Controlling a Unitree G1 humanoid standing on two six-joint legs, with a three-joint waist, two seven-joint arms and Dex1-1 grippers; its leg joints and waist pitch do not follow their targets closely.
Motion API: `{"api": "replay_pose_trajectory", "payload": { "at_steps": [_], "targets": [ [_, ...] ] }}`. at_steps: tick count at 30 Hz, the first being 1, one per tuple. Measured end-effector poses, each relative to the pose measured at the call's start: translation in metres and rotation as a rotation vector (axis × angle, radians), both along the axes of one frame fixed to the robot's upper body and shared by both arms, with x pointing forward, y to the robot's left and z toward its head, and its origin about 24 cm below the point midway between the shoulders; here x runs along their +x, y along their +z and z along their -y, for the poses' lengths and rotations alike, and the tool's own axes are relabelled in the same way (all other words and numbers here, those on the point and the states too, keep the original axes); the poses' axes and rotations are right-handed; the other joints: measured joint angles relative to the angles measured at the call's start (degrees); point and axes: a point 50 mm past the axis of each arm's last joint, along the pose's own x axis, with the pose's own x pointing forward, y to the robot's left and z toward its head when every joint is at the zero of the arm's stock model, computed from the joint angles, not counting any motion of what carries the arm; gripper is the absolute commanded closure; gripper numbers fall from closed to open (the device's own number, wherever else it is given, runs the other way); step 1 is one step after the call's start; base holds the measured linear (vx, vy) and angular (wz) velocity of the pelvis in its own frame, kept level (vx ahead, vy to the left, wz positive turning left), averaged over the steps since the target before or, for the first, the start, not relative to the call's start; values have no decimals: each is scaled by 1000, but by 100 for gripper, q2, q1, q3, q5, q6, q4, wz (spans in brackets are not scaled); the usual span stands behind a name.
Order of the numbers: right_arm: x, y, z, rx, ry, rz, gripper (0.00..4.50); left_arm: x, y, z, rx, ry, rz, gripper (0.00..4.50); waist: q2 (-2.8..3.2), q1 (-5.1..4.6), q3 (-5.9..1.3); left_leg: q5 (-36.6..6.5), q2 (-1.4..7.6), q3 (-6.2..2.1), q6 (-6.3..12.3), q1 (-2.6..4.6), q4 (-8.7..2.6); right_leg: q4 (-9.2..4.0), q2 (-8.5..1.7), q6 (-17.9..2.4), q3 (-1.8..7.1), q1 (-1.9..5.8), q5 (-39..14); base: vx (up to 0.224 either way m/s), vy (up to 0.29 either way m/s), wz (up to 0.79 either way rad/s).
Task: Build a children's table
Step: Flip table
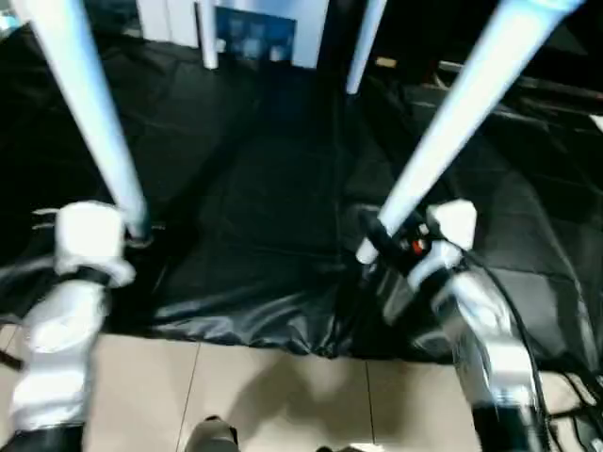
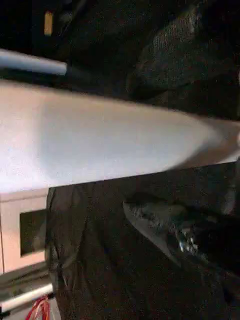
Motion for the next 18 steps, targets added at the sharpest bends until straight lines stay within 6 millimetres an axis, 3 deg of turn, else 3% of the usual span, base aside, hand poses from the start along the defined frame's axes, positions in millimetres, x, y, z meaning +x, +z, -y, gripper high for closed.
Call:
{"api": "replay_pose_trajectory", "payload": {
  "at_steps": [4,8,13,18],
  "targets": [
    [-18,-4,8,-12,-60,-24,95,-24,5,-4,-21,6,33,90,43,16,21,2,-1,-1,-6,46,2,4,0,3,6,38,4,0,0,0],
    [-29,3,11,-19,-89,-2,95,-37,9,9,-74,-39,56,90,104,86,23,4,-4,-1,-13,84,-17,3,0,8,16,65,22,0,0,0],
    [-59,-6,18,-40,-113,-39,95,-57,0,37,-196,-54,-8,90,254,231,-50,4,-15,-2,-14,124,-15,-2,0,27,40,108,17,0,0,0],
    [-65,-8,10,-27,-105,-51,95,-65,-6,48,-183,-1,-41,90,367,299,-121,4,-15,-6,-15,172,-33,1,42,56,102,117,8,0,0,0]
  ]
}}
